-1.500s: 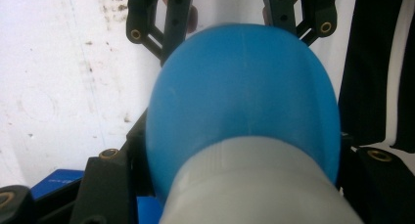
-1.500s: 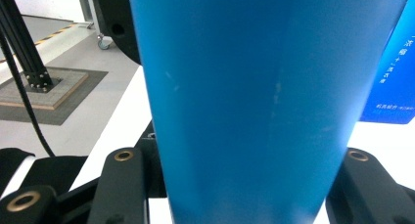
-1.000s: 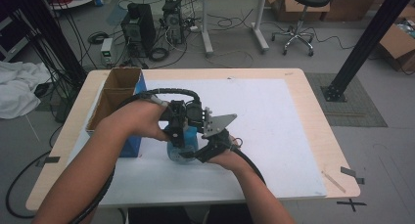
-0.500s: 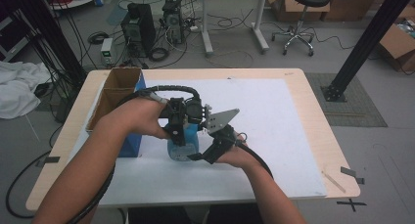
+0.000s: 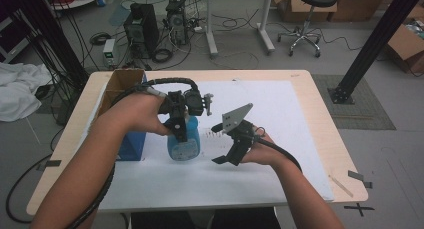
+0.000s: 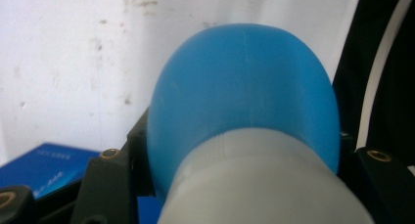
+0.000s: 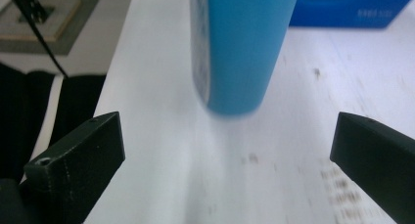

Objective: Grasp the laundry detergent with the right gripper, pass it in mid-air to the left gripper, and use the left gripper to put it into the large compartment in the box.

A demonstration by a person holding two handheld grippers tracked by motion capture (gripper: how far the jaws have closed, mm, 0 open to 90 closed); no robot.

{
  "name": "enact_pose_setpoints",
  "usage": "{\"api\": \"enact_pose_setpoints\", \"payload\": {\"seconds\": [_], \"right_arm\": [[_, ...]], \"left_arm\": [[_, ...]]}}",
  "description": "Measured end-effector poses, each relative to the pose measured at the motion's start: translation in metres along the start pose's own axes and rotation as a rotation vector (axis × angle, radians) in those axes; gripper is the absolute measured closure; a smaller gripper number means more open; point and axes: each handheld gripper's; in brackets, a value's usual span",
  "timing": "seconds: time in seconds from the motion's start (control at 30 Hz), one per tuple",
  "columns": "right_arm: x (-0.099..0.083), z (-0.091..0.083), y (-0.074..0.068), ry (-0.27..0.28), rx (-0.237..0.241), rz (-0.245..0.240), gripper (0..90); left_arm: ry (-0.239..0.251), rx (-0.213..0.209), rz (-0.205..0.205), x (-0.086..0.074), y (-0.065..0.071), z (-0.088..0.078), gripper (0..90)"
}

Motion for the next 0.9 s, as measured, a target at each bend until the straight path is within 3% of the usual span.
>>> {"api": "enact_pose_setpoints", "payload": {"seconds": [0.43,0.7,0.9], "right_arm": [[-0.002,-0.036,0.017,-0.265,0.010,-0.061,0.0],[-0.004,-0.052,0.024,-0.351,0.015,-0.089,0.0],[-0.008,-0.063,0.026,-0.398,0.017,-0.092,0.0]], "left_arm": [[0.110,0.007,-0.292,-0.014,-0.017,-0.046,39.0],[0.111,0.010,-0.445,-0.025,-0.019,-0.075,38.9],[0.133,0.003,-0.626,-0.046,-0.026,-0.101,38.9]]}}
Point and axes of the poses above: each handheld gripper's, and its own axes: z roughly forward along the jaws, x roughly out of its top, y roughly to its right, and after that the axes turned 13 degrees about -x, right-handed
